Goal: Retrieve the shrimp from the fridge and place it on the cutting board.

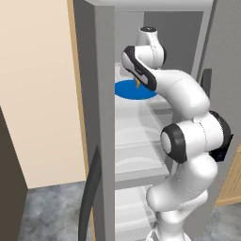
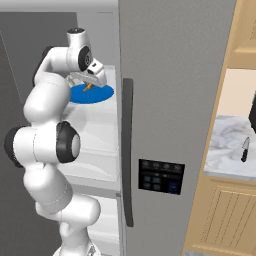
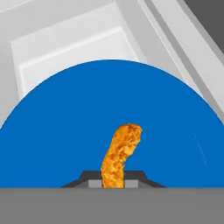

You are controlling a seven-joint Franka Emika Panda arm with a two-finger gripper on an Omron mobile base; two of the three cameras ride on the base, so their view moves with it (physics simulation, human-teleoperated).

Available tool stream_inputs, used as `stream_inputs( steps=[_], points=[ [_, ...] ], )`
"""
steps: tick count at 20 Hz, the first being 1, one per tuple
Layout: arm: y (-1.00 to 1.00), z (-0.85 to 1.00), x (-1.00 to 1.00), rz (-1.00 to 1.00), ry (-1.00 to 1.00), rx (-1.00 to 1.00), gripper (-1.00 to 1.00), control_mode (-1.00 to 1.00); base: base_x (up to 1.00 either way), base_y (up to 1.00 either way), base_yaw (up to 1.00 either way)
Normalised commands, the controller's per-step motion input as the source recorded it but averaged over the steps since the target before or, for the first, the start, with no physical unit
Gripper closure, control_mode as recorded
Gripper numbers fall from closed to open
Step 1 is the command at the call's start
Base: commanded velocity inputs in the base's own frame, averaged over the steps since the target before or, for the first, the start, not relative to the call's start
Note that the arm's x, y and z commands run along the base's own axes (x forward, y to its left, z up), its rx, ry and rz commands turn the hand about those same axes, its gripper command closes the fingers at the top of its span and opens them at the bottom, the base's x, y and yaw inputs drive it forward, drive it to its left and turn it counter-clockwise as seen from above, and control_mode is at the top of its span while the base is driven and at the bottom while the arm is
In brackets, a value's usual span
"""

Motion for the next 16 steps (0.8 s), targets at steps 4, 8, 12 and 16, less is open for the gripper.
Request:
stream_inputs(
  steps=[4, 8, 12, 16],
  points=[
    [0.0, 0.43, -0.24, 0.0, -0.3, -0.03, 1.0, -1.0, 0.0, 0.0, 0.0],
    [0.0, 0.57, -0.48, 0.0, -0.21, -0.06, 1.0, -1.0, 0.0, 0.0, 0.0],
    [0.0, 0.39, -0.73, 0.0, -0.12, -0.07, 1.0, -1.0, 0.0, 0.0, 0.0],
    [0.0, 0.26, -0.92, 0.0, -0.08, -0.05, 1.0, -1.0, 0.0, 0.0, 0.0]
  ],
)
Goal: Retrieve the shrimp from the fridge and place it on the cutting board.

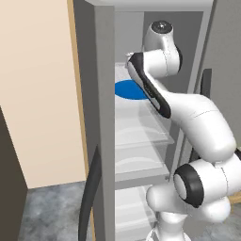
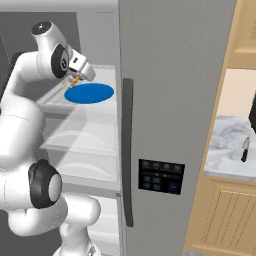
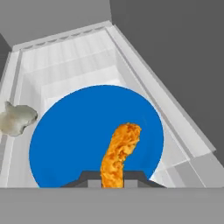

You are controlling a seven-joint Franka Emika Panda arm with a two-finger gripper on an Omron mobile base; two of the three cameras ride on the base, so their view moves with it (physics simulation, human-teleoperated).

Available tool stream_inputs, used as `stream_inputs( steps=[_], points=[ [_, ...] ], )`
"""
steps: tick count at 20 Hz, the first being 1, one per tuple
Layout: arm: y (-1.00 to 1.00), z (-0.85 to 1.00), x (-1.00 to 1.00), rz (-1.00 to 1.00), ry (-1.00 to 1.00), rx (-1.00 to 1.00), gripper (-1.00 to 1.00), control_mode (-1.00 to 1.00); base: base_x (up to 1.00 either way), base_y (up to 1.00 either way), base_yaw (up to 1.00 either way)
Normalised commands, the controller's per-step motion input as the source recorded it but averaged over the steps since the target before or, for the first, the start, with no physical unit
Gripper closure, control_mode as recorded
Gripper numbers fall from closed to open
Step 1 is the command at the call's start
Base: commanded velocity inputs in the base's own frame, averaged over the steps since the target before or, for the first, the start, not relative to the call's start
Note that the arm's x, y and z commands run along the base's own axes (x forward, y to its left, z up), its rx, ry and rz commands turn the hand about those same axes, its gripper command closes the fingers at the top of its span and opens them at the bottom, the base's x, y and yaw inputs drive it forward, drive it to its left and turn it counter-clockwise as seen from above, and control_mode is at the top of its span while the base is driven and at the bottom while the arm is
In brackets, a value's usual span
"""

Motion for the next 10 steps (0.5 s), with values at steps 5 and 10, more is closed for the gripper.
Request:
stream_inputs(
  steps=[5, 10],
  points=[
    [0.0, 0.06, -1.0, 0.0, -0.12, -0.04, 1.0, -1.0, 0.0, 0.0, 0.0],
    [-0.04, 0.0, -0.99, 0.12, -0.08, 0.0, 1.0, -1.0, 0.0, 0.0, 0.0]
  ],
)
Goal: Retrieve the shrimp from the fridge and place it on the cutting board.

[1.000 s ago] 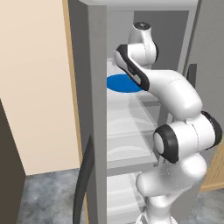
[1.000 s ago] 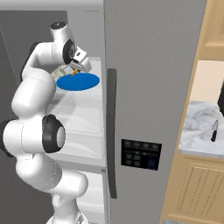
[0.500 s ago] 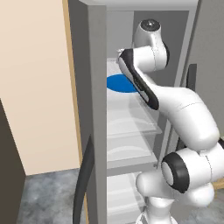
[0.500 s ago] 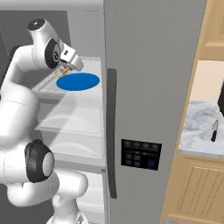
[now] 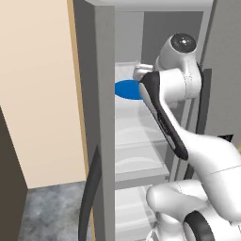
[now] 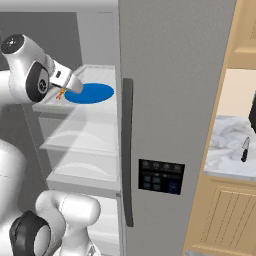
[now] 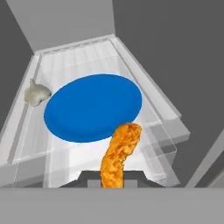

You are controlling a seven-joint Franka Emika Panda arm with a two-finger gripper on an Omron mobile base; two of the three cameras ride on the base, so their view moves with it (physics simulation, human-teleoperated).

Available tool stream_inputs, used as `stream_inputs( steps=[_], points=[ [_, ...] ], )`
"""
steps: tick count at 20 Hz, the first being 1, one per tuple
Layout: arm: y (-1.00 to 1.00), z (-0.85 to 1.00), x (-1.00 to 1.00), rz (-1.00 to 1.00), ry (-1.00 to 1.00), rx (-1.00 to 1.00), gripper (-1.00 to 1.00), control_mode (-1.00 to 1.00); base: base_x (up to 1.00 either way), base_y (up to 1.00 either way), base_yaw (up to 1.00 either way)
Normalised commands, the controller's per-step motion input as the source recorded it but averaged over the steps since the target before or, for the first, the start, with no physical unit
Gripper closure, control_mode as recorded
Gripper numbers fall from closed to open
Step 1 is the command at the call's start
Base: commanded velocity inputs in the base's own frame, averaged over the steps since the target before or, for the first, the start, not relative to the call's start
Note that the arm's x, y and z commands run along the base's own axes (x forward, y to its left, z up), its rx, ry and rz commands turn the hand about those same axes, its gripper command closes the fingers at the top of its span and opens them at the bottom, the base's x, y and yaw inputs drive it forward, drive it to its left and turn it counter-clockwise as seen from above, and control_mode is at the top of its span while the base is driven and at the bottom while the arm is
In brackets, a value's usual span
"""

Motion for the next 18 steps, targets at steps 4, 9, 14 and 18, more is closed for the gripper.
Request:
stream_inputs(
  steps=[4, 9, 14, 18],
  points=[
    [0.0, 0.0, -0.97, 0.23, -0.06, 0.0, 1.0, -1.0, 0.0, 0.0, 0.0],
    [0.0, 0.05, -0.98, 0.25, -0.02, -0.04, 1.0, -1.0, 0.0, 0.0, 0.0],
    [0.0, 0.04, -0.82, 0.16, 0.0, -0.13, 1.0, -1.0, 0.0, 0.0, 0.0],
    [0.0, 0.0, -0.4, 0.0, 0.01, -0.08, 1.0, -1.0, 0.0, 0.0, 0.0]
  ],
)
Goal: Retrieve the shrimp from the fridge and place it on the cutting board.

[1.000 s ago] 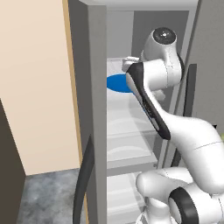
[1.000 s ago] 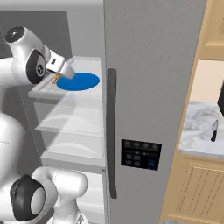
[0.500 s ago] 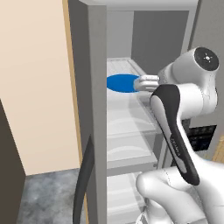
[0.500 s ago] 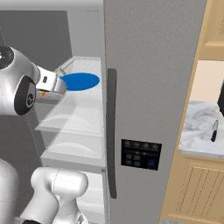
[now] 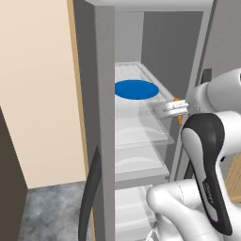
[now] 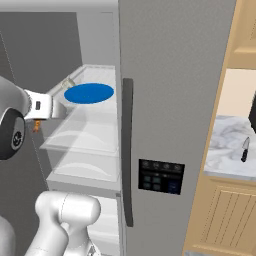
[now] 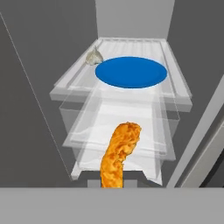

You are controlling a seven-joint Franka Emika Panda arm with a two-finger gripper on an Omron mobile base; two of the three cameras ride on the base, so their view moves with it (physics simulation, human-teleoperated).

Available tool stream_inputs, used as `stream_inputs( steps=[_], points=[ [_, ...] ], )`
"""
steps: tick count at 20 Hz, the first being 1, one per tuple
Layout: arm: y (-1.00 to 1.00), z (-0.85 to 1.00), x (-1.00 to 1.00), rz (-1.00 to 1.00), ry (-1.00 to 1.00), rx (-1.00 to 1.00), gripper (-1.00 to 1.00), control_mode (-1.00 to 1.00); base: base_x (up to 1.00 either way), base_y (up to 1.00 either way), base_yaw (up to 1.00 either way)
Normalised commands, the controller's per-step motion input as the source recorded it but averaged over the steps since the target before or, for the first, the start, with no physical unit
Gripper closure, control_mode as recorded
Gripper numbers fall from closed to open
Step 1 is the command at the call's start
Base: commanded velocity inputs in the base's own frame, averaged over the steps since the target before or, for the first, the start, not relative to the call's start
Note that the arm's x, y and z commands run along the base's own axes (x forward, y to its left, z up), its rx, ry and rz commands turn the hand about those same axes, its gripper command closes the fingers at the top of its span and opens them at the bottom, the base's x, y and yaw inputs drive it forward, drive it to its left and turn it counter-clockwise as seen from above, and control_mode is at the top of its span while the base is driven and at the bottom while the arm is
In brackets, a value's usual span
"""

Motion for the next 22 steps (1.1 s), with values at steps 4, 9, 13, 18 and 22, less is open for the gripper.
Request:
stream_inputs(
  steps=[4, 9, 13, 18, 22],
  points=[
    [0.0, -0.01, -0.06, 0.0, 0.03, -0.01, 1.0, -1.0, 0.0, 0.0, 0.0],
    [0.0, -0.06, -0.09, 0.0, 0.06, -0.01, 1.0, -1.0, 0.0, 0.0, 0.0],
    [-0.03, -0.15, -0.31, -0.04, 0.13, -0.03, 1.0, -1.0, 0.0, 0.0, 0.0],
    [0.0, -0.1, -0.21, -0.06, 0.12, 0.0, 1.0, -1.0, 0.0, 0.0, 0.0],
    [0.0, -0.04, -0.01, 0.0, 0.04, 0.0, 1.0, -1.0, 0.0, 0.0, 0.0]
  ],
)
